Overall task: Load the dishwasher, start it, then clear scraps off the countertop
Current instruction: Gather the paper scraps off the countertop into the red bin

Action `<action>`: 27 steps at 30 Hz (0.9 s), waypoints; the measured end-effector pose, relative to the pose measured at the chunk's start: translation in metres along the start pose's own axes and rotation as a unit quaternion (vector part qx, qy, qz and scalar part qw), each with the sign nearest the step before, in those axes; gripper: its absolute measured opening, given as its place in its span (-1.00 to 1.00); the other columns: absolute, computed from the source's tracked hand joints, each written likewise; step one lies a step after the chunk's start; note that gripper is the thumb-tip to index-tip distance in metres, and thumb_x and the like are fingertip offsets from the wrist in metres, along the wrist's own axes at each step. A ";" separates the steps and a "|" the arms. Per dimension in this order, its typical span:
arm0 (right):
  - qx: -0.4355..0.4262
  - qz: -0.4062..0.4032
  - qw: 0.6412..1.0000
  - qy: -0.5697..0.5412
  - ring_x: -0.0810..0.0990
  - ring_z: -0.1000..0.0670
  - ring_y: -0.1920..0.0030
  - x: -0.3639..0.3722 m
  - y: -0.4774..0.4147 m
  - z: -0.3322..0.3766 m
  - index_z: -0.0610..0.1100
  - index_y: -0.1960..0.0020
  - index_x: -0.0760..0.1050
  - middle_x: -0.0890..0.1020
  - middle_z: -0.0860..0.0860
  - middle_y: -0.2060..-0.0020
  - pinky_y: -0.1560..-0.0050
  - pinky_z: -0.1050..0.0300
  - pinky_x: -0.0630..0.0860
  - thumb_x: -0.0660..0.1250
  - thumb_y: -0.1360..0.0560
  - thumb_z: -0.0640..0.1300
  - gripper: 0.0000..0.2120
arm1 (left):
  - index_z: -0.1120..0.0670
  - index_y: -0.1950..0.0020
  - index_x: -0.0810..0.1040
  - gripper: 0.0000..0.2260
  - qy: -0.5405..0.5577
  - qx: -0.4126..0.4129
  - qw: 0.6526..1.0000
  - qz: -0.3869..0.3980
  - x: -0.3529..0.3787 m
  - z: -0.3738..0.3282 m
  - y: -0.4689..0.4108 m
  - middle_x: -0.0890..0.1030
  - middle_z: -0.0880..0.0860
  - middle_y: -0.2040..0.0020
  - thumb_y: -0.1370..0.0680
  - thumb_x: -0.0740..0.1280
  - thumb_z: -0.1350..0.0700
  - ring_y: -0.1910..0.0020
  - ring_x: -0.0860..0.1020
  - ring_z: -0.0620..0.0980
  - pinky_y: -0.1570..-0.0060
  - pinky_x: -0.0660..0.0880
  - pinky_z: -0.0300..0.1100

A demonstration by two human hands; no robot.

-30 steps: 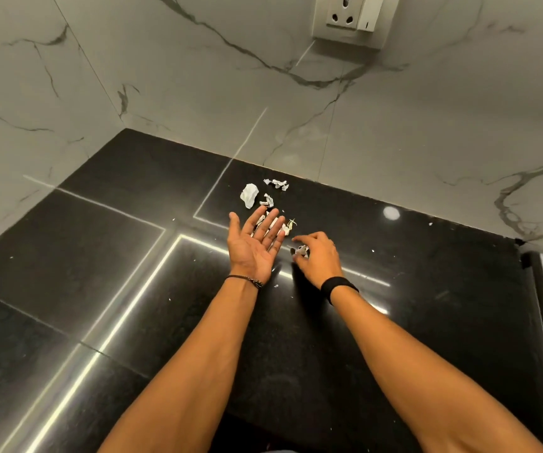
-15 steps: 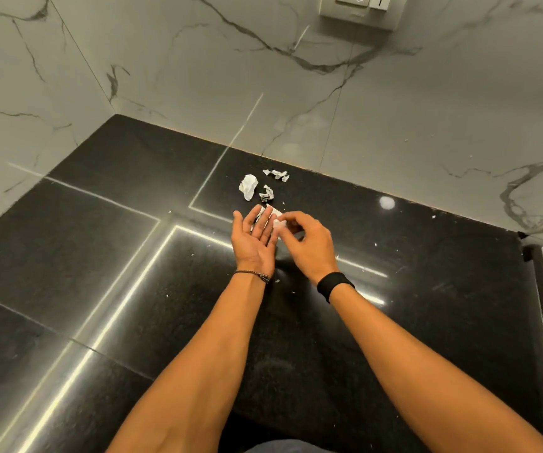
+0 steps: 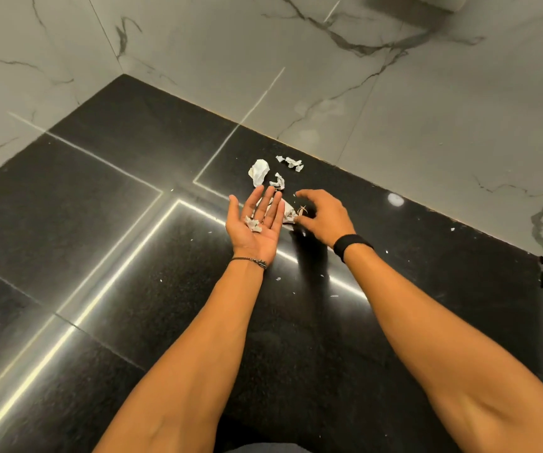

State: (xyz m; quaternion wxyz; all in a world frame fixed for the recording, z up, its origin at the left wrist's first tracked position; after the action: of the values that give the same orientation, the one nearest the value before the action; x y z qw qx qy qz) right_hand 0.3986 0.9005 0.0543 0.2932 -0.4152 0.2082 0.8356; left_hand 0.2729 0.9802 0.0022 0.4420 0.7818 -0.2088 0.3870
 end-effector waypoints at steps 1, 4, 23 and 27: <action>-0.013 0.022 0.999 0.026 0.48 -0.08 -0.33 0.008 -0.006 0.002 -0.01 -0.42 0.45 0.52 -0.04 -0.33 -0.38 -0.03 0.39 0.48 -0.47 -0.10 -0.46 | 0.20 -0.37 0.55 -0.44 -0.008 0.002 1.000 -0.001 0.000 -0.001 -0.002 0.63 0.21 -0.27 -0.63 0.24 -0.24 -0.25 0.62 0.17 -0.33 0.51 0.04; -0.067 0.076 0.990 0.098 0.45 -0.15 -0.36 0.032 -0.019 0.014 -0.01 -0.50 0.36 0.49 -0.05 -0.36 -0.40 -0.02 0.31 0.45 -0.49 -0.07 -0.40 | 0.19 -0.40 0.54 -0.42 -0.026 0.008 1.000 -0.002 -0.001 -0.005 -0.005 0.63 0.20 -0.28 -0.63 0.23 -0.25 -0.26 0.62 0.16 -0.37 0.48 0.02; 0.086 -0.121 0.941 -0.305 0.70 0.09 0.05 -0.027 0.032 -0.019 -0.06 -0.04 0.71 0.74 0.07 0.12 -0.16 0.01 0.62 0.52 -0.46 -0.11 -0.84 | 0.16 -0.36 0.57 -0.47 -0.062 0.003 0.998 -0.025 -0.009 0.011 0.002 0.67 0.18 -0.22 -0.62 0.25 -0.22 -0.18 0.66 0.13 -0.32 0.52 0.01; 0.014 -0.063 0.941 -0.332 0.69 0.13 0.00 -0.028 0.034 0.025 -0.09 -0.09 0.69 0.74 0.06 0.07 -0.14 0.17 0.60 0.50 -0.48 -0.15 -0.81 | 0.14 -0.33 0.60 -0.51 -0.051 -0.009 0.999 -0.013 -0.002 0.019 0.003 0.66 0.18 -0.22 -0.62 0.26 -0.21 -0.16 0.66 0.13 -0.27 0.55 0.02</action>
State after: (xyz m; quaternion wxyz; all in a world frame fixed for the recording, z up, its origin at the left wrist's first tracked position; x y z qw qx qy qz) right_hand 0.3754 0.8813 0.0947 0.4036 -0.1226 0.0839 0.9028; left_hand 0.2772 0.9623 -0.0036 0.4428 0.7992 -0.2249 0.3387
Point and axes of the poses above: each hand's wrist, its own y-axis away from the middle knuckle, its own x-axis out of the palm, z = x × y, the point moved 10 cm from there along -y, towards the middle knuckle
